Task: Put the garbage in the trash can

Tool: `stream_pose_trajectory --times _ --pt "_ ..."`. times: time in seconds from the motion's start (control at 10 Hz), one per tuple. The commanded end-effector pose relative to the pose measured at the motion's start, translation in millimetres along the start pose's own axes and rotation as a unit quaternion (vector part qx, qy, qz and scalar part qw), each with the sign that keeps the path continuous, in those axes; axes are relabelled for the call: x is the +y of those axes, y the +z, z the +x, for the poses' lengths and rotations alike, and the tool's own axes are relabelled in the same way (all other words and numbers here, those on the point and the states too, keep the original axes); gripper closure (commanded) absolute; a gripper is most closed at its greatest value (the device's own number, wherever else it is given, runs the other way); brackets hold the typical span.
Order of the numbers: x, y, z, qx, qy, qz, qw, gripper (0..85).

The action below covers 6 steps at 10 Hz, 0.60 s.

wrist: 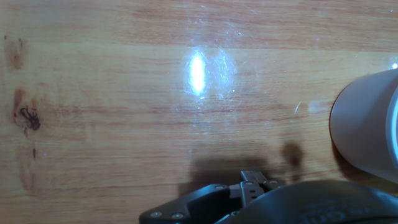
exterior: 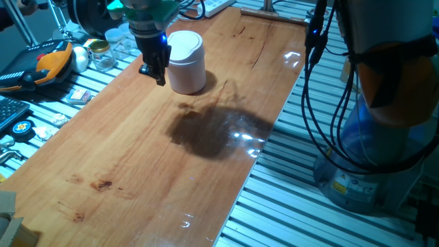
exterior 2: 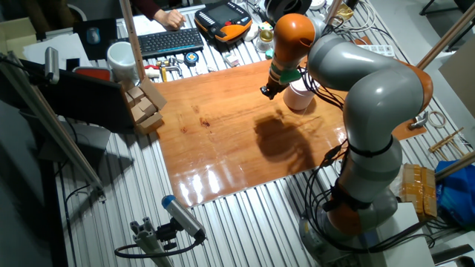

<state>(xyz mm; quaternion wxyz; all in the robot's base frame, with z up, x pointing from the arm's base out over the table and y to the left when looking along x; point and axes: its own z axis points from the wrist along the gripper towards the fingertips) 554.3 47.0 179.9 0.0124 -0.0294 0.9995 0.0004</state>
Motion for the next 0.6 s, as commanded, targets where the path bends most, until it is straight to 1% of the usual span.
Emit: stream_pose_trajectory --times 0.0,0.5 --pt "-0.2 -0.2 -0.2 0.0 0.0 0.0 1.0 85.0" --pt "-2.0 -1.4 -1.6 0.002 -0.002 0.0 1.0 85.0"
